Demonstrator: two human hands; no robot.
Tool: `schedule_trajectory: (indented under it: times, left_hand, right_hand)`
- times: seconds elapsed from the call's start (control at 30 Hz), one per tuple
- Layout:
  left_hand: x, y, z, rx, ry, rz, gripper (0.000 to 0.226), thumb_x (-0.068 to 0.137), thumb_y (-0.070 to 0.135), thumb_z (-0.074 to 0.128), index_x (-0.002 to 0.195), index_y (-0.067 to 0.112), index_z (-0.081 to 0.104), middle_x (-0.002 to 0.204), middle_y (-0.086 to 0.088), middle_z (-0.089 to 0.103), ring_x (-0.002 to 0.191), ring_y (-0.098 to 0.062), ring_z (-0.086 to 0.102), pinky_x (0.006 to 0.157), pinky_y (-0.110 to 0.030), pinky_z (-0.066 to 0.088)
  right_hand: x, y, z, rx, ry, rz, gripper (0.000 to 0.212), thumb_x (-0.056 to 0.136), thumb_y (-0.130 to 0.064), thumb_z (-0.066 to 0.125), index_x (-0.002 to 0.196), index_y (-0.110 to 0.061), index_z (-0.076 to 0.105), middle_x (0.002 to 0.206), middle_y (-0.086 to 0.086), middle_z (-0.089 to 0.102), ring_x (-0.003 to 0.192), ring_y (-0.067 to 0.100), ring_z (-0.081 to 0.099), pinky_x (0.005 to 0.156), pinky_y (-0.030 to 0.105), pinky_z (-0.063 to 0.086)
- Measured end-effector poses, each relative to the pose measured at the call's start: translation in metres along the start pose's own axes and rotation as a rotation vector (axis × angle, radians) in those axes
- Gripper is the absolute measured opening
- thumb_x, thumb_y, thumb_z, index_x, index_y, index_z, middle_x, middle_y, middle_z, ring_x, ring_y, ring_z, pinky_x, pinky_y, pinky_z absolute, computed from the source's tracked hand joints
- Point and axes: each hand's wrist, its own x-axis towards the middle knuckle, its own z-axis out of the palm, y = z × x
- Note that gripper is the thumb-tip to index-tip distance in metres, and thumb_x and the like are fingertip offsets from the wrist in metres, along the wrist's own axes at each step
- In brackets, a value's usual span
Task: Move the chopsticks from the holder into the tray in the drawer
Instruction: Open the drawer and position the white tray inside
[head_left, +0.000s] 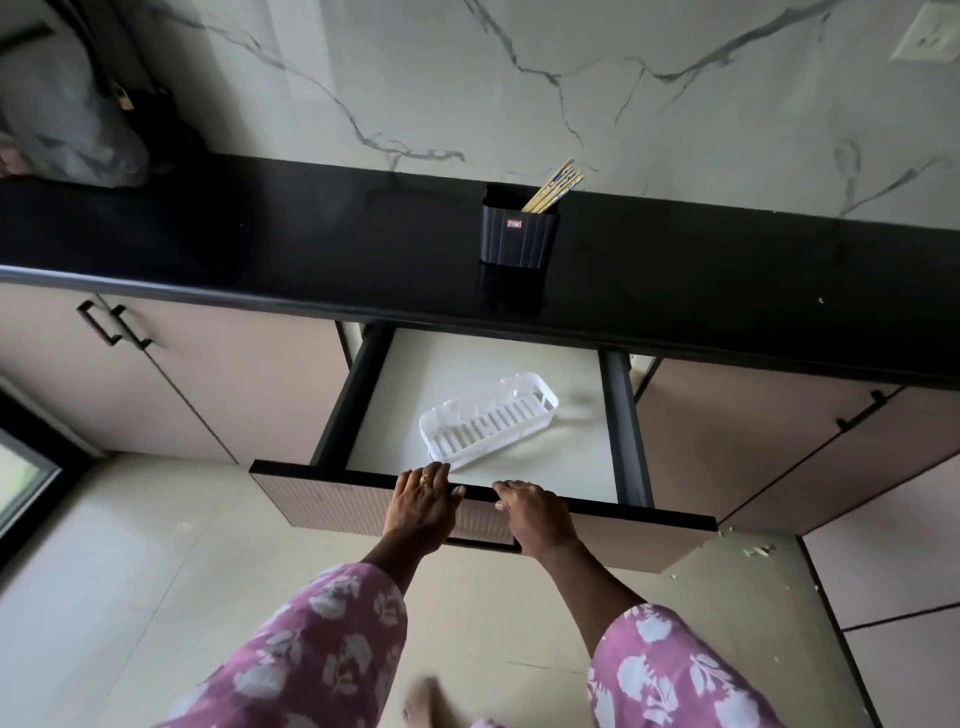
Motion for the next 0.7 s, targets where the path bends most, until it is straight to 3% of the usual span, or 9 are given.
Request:
schedule_trajectory:
  times: [0.07, 0.17, 0.3, 0.5, 0.57, 0.63, 0.7]
  left_hand:
    - [-0.013, -0.001, 0.003, 0.001, -0.028, -0.018, 0.102, 0.066, 0.058, -0.014, 0.146, 0.012, 0.028, 0.151, -0.002, 0.033, 0.138, -0.019, 0.031, 0.112, -0.031, 0.018]
    - [-0.028, -0.001, 0.002, 0.025, -0.052, -0.03, 0.103, 0.064, 0.059, -0.016, 0.149, 0.014, 0.021, 0.155, -0.001, 0.024, 0.141, -0.017, 0.022, 0.113, -0.031, 0.012]
    - [-0.038, -0.001, 0.003, 0.015, -0.107, -0.044, 0.067, 0.095, 0.052, 0.01, 0.15, 0.014, 0.019, 0.156, -0.001, 0.02, 0.143, -0.018, 0.017, 0.115, -0.032, 0.01]
    - [-0.032, -0.004, 0.003, 0.018, -0.105, -0.025, 0.057, 0.101, 0.044, 0.022, 0.151, 0.017, 0.016, 0.157, 0.002, 0.016, 0.144, -0.016, 0.013, 0.115, -0.031, 0.008]
    - [-0.026, -0.004, 0.0, 0.027, -0.12, -0.014, 0.067, 0.094, 0.055, 0.012, 0.149, 0.017, 0.022, 0.155, 0.003, 0.023, 0.143, -0.016, 0.019, 0.114, -0.031, 0.012]
    - [-0.02, -0.004, -0.002, 0.007, -0.057, 0.01, 0.081, 0.083, 0.059, 0.006, 0.139, 0.015, 0.044, 0.143, 0.0, 0.046, 0.133, -0.017, 0.041, 0.108, -0.033, 0.028]
    - [-0.01, -0.013, 0.003, 0.052, 0.061, 0.066, 0.06, 0.085, 0.053, 0.023, 0.098, 0.021, 0.072, 0.099, 0.004, 0.073, 0.096, -0.015, 0.068, 0.082, -0.029, 0.049]
  right_hand:
    - [-0.011, -0.002, 0.004, -0.028, -0.022, -0.009, 0.027, 0.094, -0.01, 0.04, 0.117, -0.016, 0.055, 0.119, 0.001, 0.065, 0.11, 0.026, 0.06, 0.081, 0.033, 0.049]
    - [-0.024, -0.006, 0.007, -0.04, -0.028, -0.025, 0.026, 0.095, -0.012, 0.041, 0.116, -0.017, 0.055, 0.118, 0.0, 0.066, 0.109, 0.027, 0.062, 0.079, 0.034, 0.049]
    - [-0.033, -0.009, 0.01, -0.038, -0.027, -0.036, 0.025, 0.096, -0.015, 0.041, 0.118, -0.017, 0.055, 0.118, 0.002, 0.066, 0.108, 0.028, 0.062, 0.079, 0.033, 0.049]
    - [-0.03, -0.008, 0.009, -0.019, -0.018, -0.049, 0.026, 0.095, -0.013, 0.041, 0.117, -0.016, 0.054, 0.118, 0.001, 0.066, 0.109, 0.028, 0.062, 0.08, 0.034, 0.049]
    - [-0.023, -0.006, 0.007, -0.005, -0.015, -0.038, 0.024, 0.095, -0.015, 0.042, 0.115, -0.016, 0.055, 0.116, 0.003, 0.067, 0.107, 0.029, 0.062, 0.081, 0.034, 0.049]
    - [-0.015, 0.0, 0.003, 0.008, -0.038, -0.037, 0.024, 0.095, -0.02, 0.043, 0.114, -0.016, 0.057, 0.113, 0.009, 0.068, 0.105, 0.033, 0.062, 0.082, 0.035, 0.048]
    - [-0.003, 0.006, -0.003, 0.002, -0.071, -0.057, 0.026, 0.096, -0.025, 0.043, 0.115, -0.016, 0.06, 0.109, 0.015, 0.069, 0.102, 0.035, 0.063, 0.083, 0.035, 0.048]
